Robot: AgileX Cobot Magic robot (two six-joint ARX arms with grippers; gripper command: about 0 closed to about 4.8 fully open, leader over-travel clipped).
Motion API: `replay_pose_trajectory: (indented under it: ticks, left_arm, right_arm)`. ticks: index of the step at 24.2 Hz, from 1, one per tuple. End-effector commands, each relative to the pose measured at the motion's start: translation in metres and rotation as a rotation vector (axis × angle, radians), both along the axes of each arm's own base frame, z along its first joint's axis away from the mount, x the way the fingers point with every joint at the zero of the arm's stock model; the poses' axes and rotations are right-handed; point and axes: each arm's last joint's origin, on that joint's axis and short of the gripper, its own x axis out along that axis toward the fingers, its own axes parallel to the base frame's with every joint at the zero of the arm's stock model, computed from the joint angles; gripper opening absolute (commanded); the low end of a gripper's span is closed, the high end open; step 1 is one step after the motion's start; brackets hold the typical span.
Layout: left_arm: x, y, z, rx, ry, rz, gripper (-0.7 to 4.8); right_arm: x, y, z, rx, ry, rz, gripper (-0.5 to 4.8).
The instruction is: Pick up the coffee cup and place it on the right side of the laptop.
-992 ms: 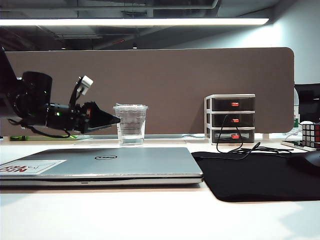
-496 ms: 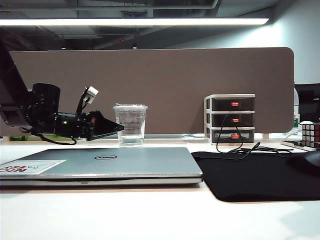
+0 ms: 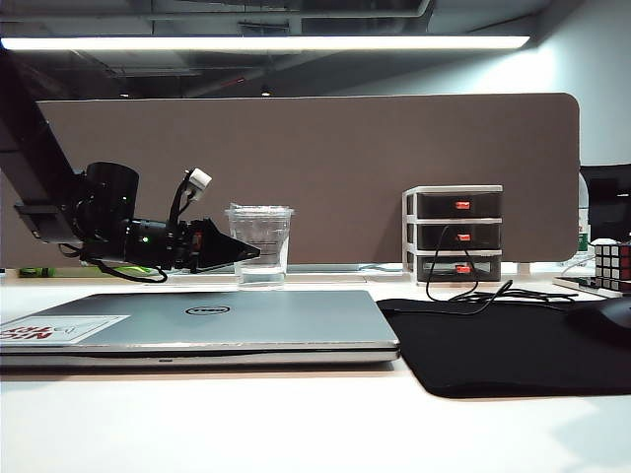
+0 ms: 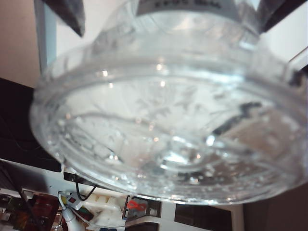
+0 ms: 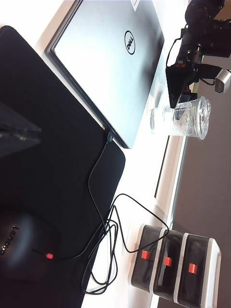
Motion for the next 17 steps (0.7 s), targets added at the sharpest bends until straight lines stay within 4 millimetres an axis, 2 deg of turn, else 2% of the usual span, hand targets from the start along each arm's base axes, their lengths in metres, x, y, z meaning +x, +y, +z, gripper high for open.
replay_pose_trajectory:
  ticks: [1, 10, 17]
  left_arm:
    - [0.002, -0.003, -0.002, 0.016, -0.027, 0.016, 4.79]
    - [0.004, -0.005, -0.003, 0.028, -0.054, 0.031, 4.79]
    - [0.009, -0.022, 0.006, 0.022, -0.097, 0.001, 4.79]
  right_arm:
    - [0.0, 0.0, -0.001, -0.003, -0.007, 0.004, -0.01]
    - [0.0, 0.0, -0.001, -0.003, -0.007, 0.004, -0.01]
    - [0.0, 0.0, -0.001, -0.006, -0.008, 0.004, -0.01]
